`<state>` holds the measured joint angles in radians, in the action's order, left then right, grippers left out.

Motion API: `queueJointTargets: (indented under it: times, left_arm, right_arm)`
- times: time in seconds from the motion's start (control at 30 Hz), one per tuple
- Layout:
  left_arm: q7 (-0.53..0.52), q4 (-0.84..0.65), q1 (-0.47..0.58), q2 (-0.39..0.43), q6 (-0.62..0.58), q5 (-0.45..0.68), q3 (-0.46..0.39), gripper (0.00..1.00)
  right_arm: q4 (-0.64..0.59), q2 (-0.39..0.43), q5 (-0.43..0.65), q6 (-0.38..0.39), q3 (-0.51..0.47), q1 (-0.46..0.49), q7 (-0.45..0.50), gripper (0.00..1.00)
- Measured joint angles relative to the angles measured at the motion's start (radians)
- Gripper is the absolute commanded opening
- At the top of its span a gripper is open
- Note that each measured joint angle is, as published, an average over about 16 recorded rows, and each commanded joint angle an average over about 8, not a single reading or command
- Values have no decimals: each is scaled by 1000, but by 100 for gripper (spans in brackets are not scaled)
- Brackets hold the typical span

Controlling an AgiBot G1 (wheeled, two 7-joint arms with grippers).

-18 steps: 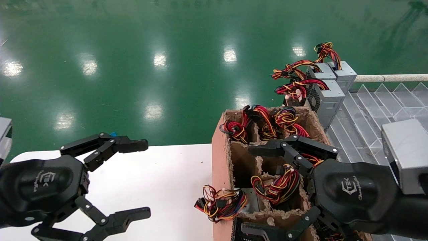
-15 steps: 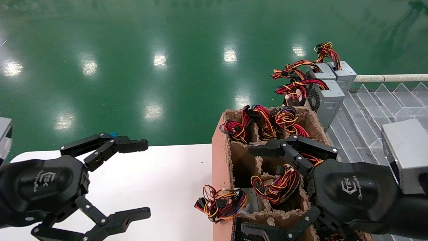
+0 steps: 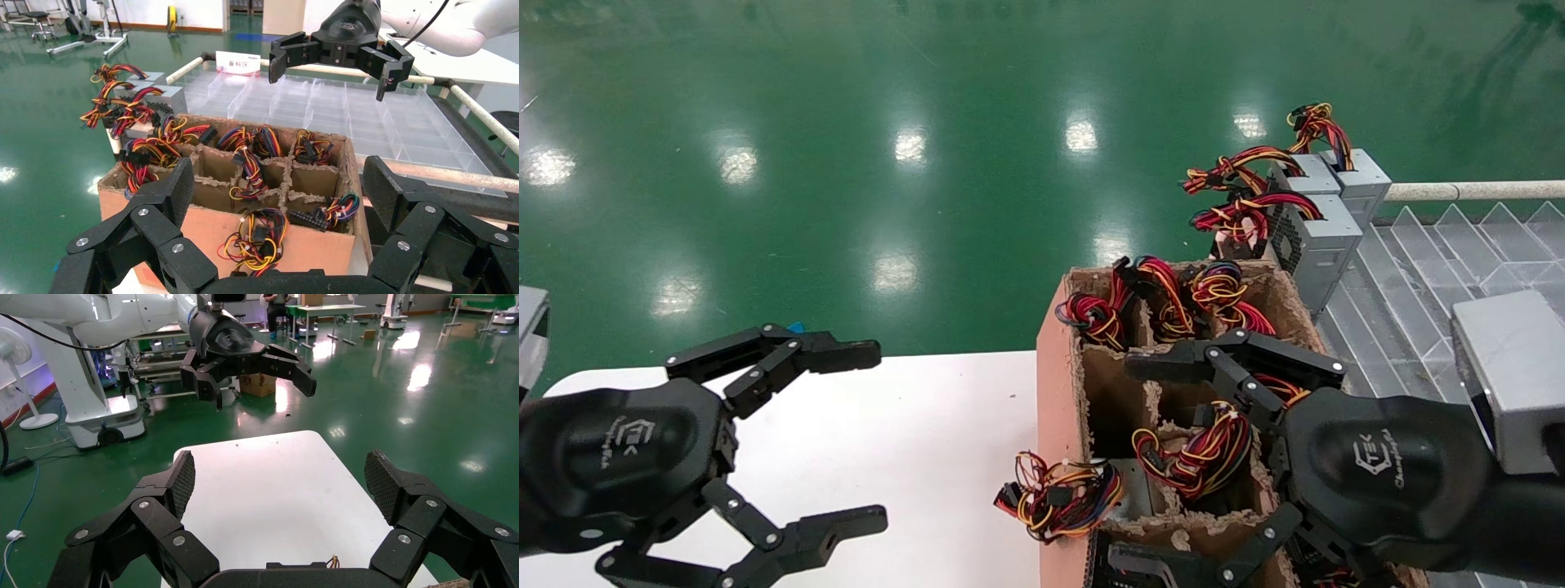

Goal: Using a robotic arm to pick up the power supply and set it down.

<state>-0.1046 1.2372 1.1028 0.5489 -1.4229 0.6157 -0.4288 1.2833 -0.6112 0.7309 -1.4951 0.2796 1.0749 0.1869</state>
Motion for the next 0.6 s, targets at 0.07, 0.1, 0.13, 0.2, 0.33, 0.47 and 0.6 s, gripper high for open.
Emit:
queueJointTargets:
  times: [0.07,0.1,0.13,0.2,0.33,0.47,0.6]
  left_arm:
    - [0,0,0,0,0,0,0,100]
    - [0,0,0,0,0,0,0,100]
    - [0,0,0,0,0,0,0,100]
    - [0,0,0,0,0,0,0,100]
    - [0,0,0,0,0,0,0,100]
    - [0,0,0,0,0,0,0,85]
    - [0,0,0,0,0,0,0,35]
  right_arm:
    - [0,0,0,0,0,0,0,100]
    - [0,0,0,0,0,0,0,100]
    - [0,0,0,0,0,0,0,100]
    - [0,0,0,0,0,0,0,100]
    - [0,0,0,0,0,0,0,100]
    - [0,0,0,0,0,0,0,100]
    - [0,0,0,0,0,0,0,100]
